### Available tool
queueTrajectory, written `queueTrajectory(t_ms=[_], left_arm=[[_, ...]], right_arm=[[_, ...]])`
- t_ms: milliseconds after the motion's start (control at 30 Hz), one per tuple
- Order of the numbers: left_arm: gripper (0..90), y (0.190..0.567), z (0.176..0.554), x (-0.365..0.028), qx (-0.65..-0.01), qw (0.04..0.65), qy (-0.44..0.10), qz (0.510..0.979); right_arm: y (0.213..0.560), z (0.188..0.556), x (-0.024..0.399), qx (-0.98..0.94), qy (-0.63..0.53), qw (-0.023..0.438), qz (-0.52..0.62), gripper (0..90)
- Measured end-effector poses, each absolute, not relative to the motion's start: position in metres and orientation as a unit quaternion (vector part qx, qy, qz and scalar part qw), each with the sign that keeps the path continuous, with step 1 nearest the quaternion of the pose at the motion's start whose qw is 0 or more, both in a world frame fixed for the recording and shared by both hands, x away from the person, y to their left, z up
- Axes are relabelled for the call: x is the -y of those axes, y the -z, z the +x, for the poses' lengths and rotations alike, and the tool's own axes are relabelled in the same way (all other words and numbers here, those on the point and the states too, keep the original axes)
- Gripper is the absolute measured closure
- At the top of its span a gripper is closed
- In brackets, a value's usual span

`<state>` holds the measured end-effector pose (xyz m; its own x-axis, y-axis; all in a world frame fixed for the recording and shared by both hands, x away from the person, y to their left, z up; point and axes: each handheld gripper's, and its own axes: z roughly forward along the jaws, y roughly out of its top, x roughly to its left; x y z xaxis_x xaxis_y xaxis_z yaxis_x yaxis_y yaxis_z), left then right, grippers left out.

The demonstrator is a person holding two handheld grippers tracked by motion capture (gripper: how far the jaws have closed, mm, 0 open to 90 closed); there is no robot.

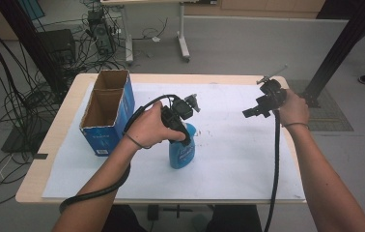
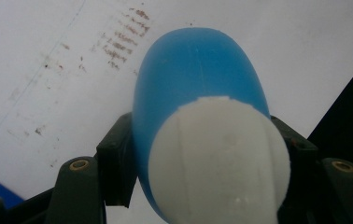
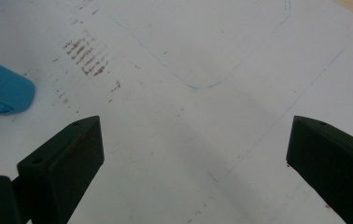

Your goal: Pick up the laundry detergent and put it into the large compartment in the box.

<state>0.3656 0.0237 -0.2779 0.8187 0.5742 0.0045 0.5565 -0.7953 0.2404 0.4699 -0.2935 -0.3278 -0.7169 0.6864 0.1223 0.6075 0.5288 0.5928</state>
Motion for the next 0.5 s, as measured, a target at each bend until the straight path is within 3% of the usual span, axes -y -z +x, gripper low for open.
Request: queueTrajectory(t_ms=[500], left_arm=[[37.3, 0.2782, 0.3644, -0.0247, -0.299, 0.122, -0.042, 0.945]], right_arm=[[0.3307, 0.4726, 0.2919, -0.872, -0.314, 0.061, 0.371, 4.0]])
